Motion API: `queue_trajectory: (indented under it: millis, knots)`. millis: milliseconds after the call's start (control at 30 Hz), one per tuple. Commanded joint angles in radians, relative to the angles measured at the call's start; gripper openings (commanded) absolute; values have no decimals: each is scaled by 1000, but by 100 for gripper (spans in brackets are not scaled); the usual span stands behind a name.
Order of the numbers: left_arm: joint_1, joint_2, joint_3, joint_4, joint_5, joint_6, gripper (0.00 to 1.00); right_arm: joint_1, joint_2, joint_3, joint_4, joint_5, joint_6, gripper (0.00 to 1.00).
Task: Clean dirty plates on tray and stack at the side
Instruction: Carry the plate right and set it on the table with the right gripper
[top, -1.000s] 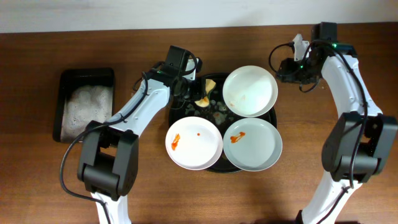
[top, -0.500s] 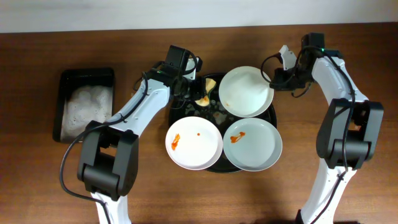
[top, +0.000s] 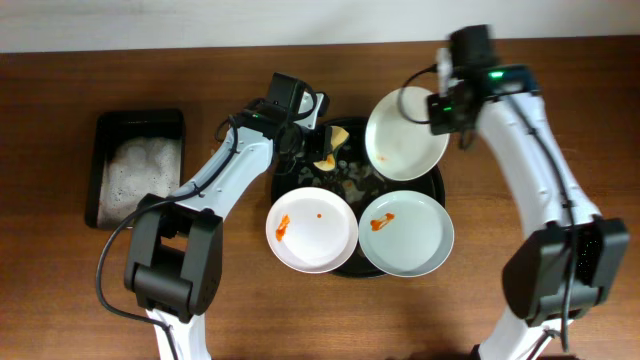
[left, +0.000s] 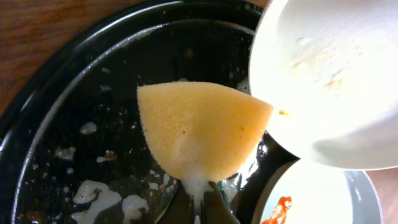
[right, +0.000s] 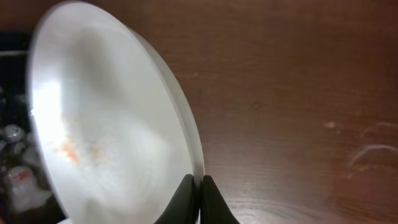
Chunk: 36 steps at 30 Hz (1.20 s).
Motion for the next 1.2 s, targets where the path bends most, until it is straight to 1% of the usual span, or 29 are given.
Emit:
queue_trajectory:
  millis: [0,67,100,167,233,300,333,467,600,700,767,800,900,967,1033,1100,1167]
  knots:
    - [2,-29,0,-23,10,101,1,133,-2,9,-4,392,86,4]
    - [3,-29,0,-61,-8,136,1,212,-2,9,-6,507,131,4]
    - [2,-29,0,-77,-39,137,1,236,-2,9,-8,547,149,4]
    - [2,-29,0,-100,-53,146,1,277,-2,9,-19,635,188,4]
    - [2,-29,0,-103,-53,146,11,307,-2,9,-27,696,193,4]
    - [2,-29,0,-103,-53,146,12,327,-2,9,-45,739,209,4]
    - [2,-29,0,-103,-53,146,14,335,-2,9,-53,755,214,4]
    - [2,-29,0,-103,-53,146,24,341,-2,9,-54,754,214,4]
    - [2,-29,0,-101,-53,146,25,333,-1,9,-51,686,214,4]
    - [2,-29,0,-102,-49,146,25,292,-2,9,-48,639,241,4]
    - [2,-30,3,-103,-23,146,25,219,-2,9,-50,497,241,4]
    - [2,-34,6,-103,-23,146,25,171,-2,9,-50,396,242,4]
    - [2,-94,31,-106,-23,151,25,-7,-3,9,-50,79,244,4]
    - [2,-148,37,-106,-26,176,26,-141,-3,9,-50,-128,243,4]
    - [2,-186,37,-114,-30,195,26,-276,-3,9,-49,-281,246,4]
    - [2,-193,37,-123,-35,195,27,-381,-1,9,-50,-307,299,4]
    - [2,-193,37,-126,-35,195,27,-493,0,9,-51,-314,308,4]
